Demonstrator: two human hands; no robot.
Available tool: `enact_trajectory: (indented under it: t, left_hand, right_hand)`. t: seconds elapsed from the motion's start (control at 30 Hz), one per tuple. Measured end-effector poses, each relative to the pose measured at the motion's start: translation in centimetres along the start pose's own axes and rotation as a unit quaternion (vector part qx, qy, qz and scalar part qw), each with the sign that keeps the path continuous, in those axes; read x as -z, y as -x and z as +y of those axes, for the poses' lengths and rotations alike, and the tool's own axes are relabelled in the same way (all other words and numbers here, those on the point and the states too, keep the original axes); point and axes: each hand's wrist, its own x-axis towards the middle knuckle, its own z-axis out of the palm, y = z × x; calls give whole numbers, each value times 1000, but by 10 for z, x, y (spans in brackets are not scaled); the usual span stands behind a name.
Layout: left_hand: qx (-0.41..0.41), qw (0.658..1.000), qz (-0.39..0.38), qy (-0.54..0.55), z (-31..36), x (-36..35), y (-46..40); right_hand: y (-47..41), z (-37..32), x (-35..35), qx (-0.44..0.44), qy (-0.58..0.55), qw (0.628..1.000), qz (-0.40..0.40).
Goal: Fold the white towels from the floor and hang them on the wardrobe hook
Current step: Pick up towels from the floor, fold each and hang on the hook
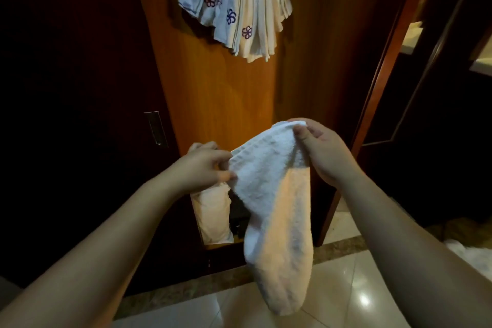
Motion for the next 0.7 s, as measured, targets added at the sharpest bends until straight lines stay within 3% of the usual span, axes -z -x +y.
enact_trajectory:
  t: [0.17,0.33,0.43,0.57,0.7]
  left_hand:
    - [-127,982,110,-87,1,24,9]
    - [-106,981,143,-78,12,30,7]
    - [-77,983,165,16,16,32,5]
    - [-10,979,118,164,15,34,1]
    - [-4,932,80,353,13,31,-2]
  right_hand:
    - [7,4,27,-5,74,997,8]
    - [10,7,42,13,82,996,13]
    - [8,13,48,11,44,999,2]
    - [5,17,50,2,13,1000,1]
    - [5,16,45,6,-37,999,16]
